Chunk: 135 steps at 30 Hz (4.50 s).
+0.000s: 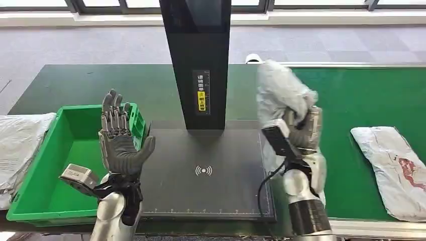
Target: Moved the parcel from conveyor to table for the left to box.
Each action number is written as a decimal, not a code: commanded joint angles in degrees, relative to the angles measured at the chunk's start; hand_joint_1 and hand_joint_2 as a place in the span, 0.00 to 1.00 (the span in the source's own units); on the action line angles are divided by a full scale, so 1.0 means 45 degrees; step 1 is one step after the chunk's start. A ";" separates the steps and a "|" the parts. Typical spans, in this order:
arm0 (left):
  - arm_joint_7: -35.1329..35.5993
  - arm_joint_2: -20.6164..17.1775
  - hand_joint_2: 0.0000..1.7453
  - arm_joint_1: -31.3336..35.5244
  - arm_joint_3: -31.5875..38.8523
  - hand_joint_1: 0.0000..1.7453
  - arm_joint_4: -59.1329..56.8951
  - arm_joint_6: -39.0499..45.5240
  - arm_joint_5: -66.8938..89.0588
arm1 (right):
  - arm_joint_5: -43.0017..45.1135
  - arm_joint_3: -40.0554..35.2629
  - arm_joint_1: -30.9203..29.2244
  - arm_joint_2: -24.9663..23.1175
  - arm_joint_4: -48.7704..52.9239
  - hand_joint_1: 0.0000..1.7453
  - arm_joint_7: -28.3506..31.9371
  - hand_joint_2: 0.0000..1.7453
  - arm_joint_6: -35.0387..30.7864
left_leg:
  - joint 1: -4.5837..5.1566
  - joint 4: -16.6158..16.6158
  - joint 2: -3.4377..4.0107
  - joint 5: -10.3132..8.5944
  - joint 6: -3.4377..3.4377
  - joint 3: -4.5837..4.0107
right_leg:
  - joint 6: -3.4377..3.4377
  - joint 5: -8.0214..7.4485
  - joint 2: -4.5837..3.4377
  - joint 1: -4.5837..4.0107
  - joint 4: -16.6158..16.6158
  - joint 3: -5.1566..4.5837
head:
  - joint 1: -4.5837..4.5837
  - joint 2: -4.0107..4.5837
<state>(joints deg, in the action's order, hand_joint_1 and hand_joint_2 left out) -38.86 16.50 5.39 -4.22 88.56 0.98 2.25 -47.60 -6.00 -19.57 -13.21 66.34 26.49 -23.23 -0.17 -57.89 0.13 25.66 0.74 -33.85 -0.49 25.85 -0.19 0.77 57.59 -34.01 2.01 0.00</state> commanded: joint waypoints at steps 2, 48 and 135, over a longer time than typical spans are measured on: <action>0.0051 0.0049 1.00 0.0736 -0.0248 0.00 -0.1141 0.0016 -0.0225 | 0.1118 -0.3016 -0.2007 -0.0503 -0.5944 1.00 0.0303 1.00 -0.0004 | -0.0019 0.0022 -0.0030 -0.0010 0.0015 0.0026 | 0.0010 -0.0005 0.0027 -0.0028 -0.0028 0.0042 | 0.0000 0.0000; -0.0056 -0.0126 1.00 0.1165 -0.0579 0.00 -0.1731 0.0155 -0.0278 | 0.4755 -0.3511 -0.3129 -0.1113 -0.9352 0.00 0.2249 1.00 0.5688 | -0.0020 0.0013 -0.0053 -0.0013 0.0008 -0.0005 | 0.0021 -0.0014 0.0041 0.0000 -0.0026 0.0019 | 0.0005 0.0000; 0.5523 -0.1624 1.00 0.2269 -0.2746 1.00 -1.2434 0.1113 1.3939 | 0.2442 0.3527 0.2731 -0.1510 0.7976 0.00 0.3002 1.00 -0.3726 | 0.0046 -0.0054 -0.0201 0.0175 -0.0140 0.0278 | -0.0113 0.0225 0.0204 0.0079 -0.0013 0.0531 | 0.0005 0.0000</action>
<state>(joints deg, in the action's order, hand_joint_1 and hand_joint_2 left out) -12.61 10.71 18.70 -13.29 42.93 10.47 63.28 -37.59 3.50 -6.78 -18.10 104.24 39.95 -40.13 0.09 -57.90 -0.88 26.78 0.06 -31.54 -1.07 27.20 0.82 1.17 57.28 -30.62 2.03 0.00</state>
